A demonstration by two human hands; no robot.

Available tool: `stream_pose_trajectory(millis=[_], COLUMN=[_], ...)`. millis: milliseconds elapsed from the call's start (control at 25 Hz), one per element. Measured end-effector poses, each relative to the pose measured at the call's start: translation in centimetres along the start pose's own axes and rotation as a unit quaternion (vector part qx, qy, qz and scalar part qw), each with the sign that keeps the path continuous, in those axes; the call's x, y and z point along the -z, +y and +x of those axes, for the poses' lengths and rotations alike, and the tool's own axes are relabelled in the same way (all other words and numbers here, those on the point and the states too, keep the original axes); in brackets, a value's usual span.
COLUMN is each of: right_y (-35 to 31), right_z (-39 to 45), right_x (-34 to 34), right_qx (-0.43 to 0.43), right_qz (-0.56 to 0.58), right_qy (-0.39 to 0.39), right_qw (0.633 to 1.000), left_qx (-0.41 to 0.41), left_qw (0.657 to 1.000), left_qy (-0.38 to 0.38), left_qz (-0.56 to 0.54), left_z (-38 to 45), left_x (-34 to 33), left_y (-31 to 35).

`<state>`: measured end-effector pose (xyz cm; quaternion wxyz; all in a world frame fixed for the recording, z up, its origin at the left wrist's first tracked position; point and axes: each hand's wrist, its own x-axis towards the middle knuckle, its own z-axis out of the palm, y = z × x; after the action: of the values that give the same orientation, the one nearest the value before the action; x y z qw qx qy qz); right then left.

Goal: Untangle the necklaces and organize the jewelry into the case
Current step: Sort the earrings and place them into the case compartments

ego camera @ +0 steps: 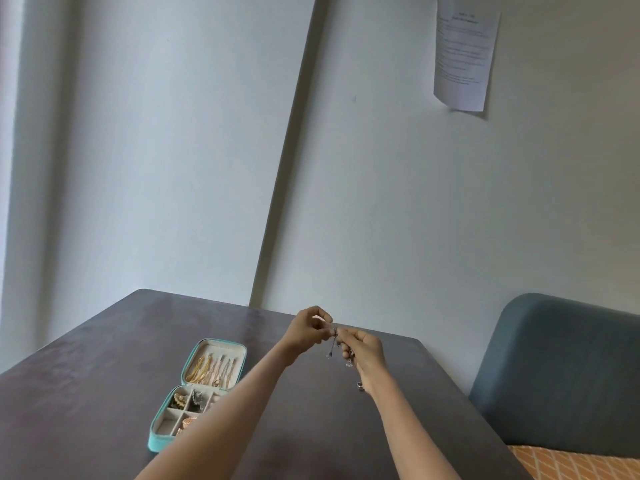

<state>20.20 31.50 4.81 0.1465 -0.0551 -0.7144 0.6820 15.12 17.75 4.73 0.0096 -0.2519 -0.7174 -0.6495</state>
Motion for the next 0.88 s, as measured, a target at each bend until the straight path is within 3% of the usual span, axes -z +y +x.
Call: stream_pose_trajectory(millis=[120,360,600,880], right_y=[0.2,1.1,1.2,1.6], right_z=[-0.1,-0.4,-0.1,-0.2], right_x=[-0.3,-1.4,-1.4,-0.6], right_qx=[0.011,0.04,0.064,0.075], right_qz=[0.003,0.02,-0.008,-0.088], right_qy=[0.028,0.091,0.008,-0.014], right_qw=[1.0,0.995,0.998,0.993], left_qx=[-0.002,0.007,0.019,0.02], left_qw=[0.999,0.996,0.981,0.99], left_qy=[0.043,0.037,0.098,0.074], left_qz=[-0.006,-0.081,-0.167,-0.117], left_z=[0.2,-0.8,-1.3,-1.0], left_x=[-0.2,-0.8,-1.0,-0.7], left_y=[-0.2,-0.9,-1.5,-2.3])
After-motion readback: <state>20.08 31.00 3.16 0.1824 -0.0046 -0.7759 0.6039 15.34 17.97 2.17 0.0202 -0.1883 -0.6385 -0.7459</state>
